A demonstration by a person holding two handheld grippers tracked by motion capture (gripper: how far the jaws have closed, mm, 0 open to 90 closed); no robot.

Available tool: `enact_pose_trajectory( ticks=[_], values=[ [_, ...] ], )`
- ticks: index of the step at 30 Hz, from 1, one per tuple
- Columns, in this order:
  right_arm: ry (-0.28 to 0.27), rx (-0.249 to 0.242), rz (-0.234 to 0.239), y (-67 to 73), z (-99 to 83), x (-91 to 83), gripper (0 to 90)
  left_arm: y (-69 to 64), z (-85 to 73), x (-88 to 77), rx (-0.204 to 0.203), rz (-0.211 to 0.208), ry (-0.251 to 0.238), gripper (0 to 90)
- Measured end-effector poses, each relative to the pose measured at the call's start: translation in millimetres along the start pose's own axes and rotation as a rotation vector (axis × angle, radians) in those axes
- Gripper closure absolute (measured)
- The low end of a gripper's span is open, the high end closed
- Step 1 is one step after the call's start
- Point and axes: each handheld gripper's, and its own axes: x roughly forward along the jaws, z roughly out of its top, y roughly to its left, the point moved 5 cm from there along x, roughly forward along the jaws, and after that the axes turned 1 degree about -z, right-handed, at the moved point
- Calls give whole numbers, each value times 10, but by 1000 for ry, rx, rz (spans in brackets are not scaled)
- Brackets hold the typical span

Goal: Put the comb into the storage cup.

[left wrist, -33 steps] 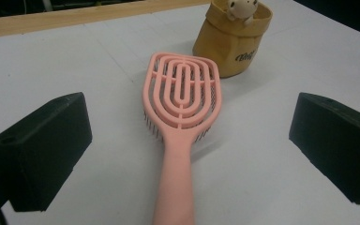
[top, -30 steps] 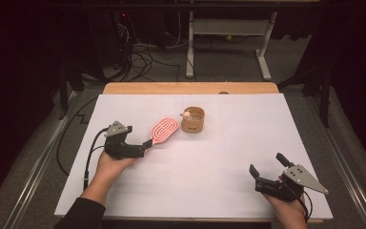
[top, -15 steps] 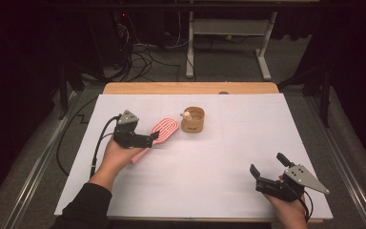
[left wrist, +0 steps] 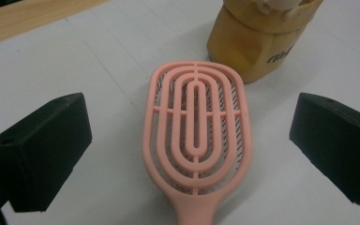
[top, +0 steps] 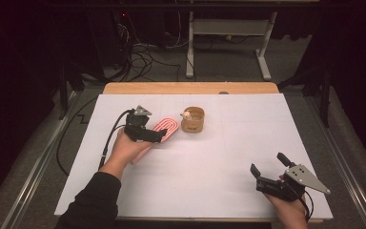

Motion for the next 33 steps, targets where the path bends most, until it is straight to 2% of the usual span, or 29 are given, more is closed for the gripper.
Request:
enact_pose_trajectory(
  ticks=[3, 6, 11, 21, 23, 26, 29, 31, 33],
  values=[
    [0, 1, 0, 1, 2, -2, 2, -39, 13, 81, 3, -2, 38, 0],
    [-1, 4, -1, 2, 5, -3, 2, -73, 28, 143, 15, 3, 46, 0],
    [-3, 3, 1, -2, 8, -4, 2, -62, 11, 229, 10, 19, 78, 0],
    [-5, 5, 4, 2, 12, -7, 2, -65, 5, 340, 15, 39, 111, 0],
    [-5, 6, 1, 1, 11, -5, 2, -64, -2, 376, 11, 35, 153, 0],
    [-6, 5, 2, 2, 12, -5, 2, -70, 14, 403, 3, 42, 169, 2],
    [-5, 7, 2, 2, 11, -4, 2, -78, 27, 415, 14, 68, 184, 34],
    [-5, 8, 5, 1, 11, -5, 2, -73, 17, 421, 12, 63, 201, 65],
    [-5, 12, 6, 1, 10, -6, 2, -51, -4, 441, -4, 69, 220, 68]
  ],
)
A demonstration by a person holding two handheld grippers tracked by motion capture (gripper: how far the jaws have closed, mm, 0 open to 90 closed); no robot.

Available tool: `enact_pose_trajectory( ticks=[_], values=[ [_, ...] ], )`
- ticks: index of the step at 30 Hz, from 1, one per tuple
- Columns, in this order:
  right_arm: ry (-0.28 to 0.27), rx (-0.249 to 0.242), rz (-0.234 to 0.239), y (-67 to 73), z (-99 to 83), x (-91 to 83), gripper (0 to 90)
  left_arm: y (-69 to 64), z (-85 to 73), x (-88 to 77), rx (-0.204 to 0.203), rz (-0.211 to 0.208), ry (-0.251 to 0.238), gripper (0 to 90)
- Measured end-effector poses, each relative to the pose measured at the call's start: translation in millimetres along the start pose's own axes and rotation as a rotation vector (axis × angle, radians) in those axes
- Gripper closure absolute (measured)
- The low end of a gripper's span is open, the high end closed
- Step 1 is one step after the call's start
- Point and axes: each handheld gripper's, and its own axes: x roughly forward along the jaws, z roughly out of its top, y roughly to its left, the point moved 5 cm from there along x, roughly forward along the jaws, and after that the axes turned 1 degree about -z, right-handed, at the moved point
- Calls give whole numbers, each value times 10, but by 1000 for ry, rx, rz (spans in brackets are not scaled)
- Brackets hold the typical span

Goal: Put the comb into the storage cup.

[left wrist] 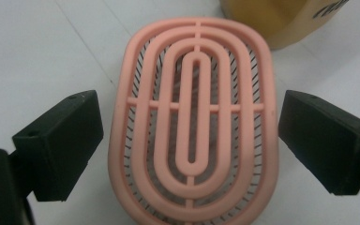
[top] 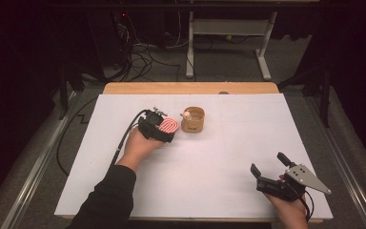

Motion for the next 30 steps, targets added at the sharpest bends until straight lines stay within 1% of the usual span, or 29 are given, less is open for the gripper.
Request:
enact_pose_trajectory(
  ticks=[2, 5, 6, 8, 9, 11, 13, 21, 25, 27, 30],
  values=[
    [-1, 1, 2, -5, -1, 0, 2, 9, -11, 18, -7, -7, 13, 68],
    [1, 4, 1, -11, -4, 1, 2, 0, -20, 37, -3, -16, 24, 72],
    [1, 5, 1, -12, -5, 2, 2, -7, -23, 39, 9, -15, 28, 90],
    [0, 5, 1, -13, -4, 3, 2, -13, -26, 42, 11, -14, 33, 108],
    [0, 4, 2, -14, -3, 2, 2, -10, -26, 40, 7, -10, 35, 138],
    [-2, 7, 2, -12, 0, -1, 2, -8, -24, 40, 3, -10, 35, 149],
    [-4, 9, 3, -13, 2, -4, 2, -14, -27, 45, 12, -1, 42, 160],
    [-4, 14, 2, -20, 2, -4, 2, -27, -29, 47, 29, 13, 42, 173],
    [-3, 15, 4, -17, 0, -1, 2, -48, -31, 47, 53, 34, 41, 178],
    [-3, 17, 3, -19, -1, -3, 2, -49, -30, 45, 53, 34, 41, 179],
    [-3, 19, 3, -23, -1, -3, 2, -31, -33, 30, 38, 21, 37, 181]
  ],
)
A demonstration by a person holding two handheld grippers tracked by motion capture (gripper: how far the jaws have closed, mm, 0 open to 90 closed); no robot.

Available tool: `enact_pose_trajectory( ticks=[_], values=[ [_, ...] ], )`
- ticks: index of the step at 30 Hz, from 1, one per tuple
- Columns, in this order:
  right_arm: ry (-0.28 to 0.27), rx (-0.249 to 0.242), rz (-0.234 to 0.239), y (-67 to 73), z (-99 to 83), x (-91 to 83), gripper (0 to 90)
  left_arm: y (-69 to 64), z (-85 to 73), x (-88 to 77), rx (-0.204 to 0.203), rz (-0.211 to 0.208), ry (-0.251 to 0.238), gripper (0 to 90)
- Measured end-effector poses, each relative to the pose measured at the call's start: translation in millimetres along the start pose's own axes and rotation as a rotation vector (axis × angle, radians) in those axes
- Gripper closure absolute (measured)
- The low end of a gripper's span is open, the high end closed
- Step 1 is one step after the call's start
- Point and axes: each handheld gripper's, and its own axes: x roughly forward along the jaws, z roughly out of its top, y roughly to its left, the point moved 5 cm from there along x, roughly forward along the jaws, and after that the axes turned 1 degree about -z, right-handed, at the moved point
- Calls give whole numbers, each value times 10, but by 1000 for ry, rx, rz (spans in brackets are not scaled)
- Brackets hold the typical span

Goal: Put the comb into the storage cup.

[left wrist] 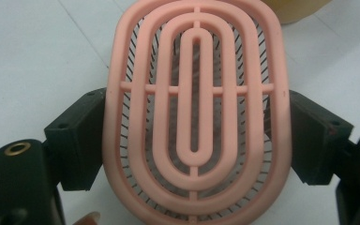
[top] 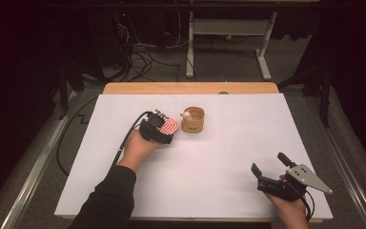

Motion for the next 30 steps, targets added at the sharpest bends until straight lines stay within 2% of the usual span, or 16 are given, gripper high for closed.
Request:
enact_pose_trajectory(
  ticks=[15, 26, 29, 30],
  values=[
    [-5, 7, 1, -9, 7, -6, 2, -13, 30, -167, -6, 2, -90, 184],
    [-6, 9, 1, -7, 7, -6, 2, 23, -48, -243, -38, -7, -153, 184],
    [-5, 9, 2, -5, 6, -4, 2, 38, -71, -274, -37, -9, -172, 184],
    [-5, 9, 2, -4, 6, -4, 2, 40, -78, -286, -32, 3, -181, 184]
  ],
)
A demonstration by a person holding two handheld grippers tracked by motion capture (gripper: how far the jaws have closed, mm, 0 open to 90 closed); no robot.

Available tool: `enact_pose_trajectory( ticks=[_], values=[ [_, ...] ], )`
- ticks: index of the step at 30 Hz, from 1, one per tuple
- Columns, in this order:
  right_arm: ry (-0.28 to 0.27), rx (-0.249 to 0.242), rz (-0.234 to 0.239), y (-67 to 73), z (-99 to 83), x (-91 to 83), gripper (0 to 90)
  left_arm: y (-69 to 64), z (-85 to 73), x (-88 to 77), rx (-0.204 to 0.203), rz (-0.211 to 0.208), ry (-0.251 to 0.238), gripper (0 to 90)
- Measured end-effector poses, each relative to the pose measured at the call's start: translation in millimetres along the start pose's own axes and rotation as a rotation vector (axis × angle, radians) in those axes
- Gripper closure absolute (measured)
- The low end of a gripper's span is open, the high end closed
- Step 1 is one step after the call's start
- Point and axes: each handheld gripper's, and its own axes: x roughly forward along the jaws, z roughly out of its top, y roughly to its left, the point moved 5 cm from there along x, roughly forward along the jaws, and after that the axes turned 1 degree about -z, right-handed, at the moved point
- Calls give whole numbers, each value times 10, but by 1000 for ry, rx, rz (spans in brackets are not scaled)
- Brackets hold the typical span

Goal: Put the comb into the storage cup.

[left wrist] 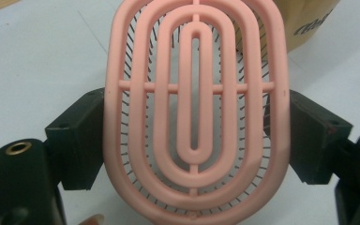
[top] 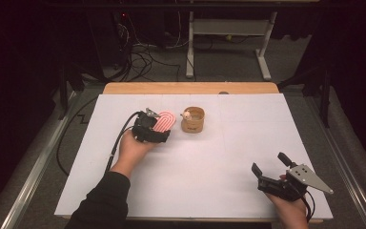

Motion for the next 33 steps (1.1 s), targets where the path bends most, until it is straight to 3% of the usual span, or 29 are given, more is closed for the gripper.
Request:
enact_pose_trajectory(
  ticks=[25, 33],
  values=[
    [-5, 2, -1, 0, 0, 1, 2, 7, -55, -347, -31, -14, -262, 184],
    [-6, -2, -1, 6, 1, 2, 2, -21, -84, -474, -45, -49, -344, 183]
  ],
)
